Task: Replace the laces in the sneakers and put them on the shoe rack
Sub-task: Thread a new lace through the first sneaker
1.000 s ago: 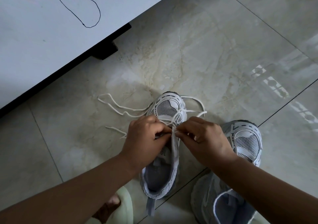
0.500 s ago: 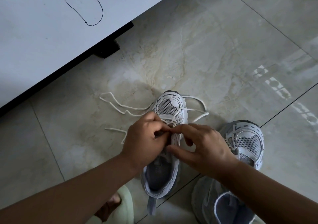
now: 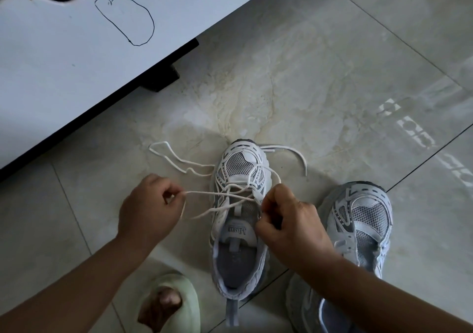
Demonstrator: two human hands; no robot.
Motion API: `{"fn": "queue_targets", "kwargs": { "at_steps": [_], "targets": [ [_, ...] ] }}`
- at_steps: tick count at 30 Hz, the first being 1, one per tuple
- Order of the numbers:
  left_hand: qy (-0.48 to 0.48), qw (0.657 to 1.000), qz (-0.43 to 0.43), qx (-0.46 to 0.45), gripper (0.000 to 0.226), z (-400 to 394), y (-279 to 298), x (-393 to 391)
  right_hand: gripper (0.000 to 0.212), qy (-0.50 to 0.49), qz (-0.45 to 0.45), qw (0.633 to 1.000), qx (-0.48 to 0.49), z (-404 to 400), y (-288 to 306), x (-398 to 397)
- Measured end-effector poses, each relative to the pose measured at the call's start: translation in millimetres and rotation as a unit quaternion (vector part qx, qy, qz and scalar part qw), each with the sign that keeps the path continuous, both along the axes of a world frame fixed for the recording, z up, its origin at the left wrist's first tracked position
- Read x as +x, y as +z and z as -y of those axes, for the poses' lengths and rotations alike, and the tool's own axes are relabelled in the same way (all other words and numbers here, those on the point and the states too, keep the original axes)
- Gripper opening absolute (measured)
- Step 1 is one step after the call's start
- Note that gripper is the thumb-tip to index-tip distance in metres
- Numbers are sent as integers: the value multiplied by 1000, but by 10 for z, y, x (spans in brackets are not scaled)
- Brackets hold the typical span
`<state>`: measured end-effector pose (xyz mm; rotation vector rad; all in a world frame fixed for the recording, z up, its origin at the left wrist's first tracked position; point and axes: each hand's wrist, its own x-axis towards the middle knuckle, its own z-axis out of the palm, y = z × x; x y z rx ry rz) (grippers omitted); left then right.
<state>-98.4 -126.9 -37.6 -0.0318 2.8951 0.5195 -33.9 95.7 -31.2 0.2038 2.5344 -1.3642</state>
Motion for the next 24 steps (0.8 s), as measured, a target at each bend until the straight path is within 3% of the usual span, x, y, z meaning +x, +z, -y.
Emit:
{"fn": "queue_targets", "kwargs": {
  "at_steps": [2, 5, 7, 10, 16, 24],
  "targets": [
    [11, 999, 29, -5, 12, -76, 7, -1, 16, 2, 6, 1000, 7, 32, 17, -15],
    [-62, 997, -9, 52, 39, -310, 102, -25, 16, -13, 40, 999, 12, 78, 45, -35],
    [-172, 981, -37, 84, 33, -487, 151, -4, 18, -20, 63, 997, 35, 88, 51, -47],
    [-263, 962, -67, 29, 20, -688, 98, 74, 22, -36, 63, 996, 58, 113, 42, -64],
    [-226, 971, -66, 29, 20, -691, 91, 42, 26, -57, 61, 995, 52, 134, 39, -58],
    [-106, 989, -55, -87, 19, -109, 127, -97, 20, -83, 60, 994, 44, 93, 41, -2]
  ]
}}
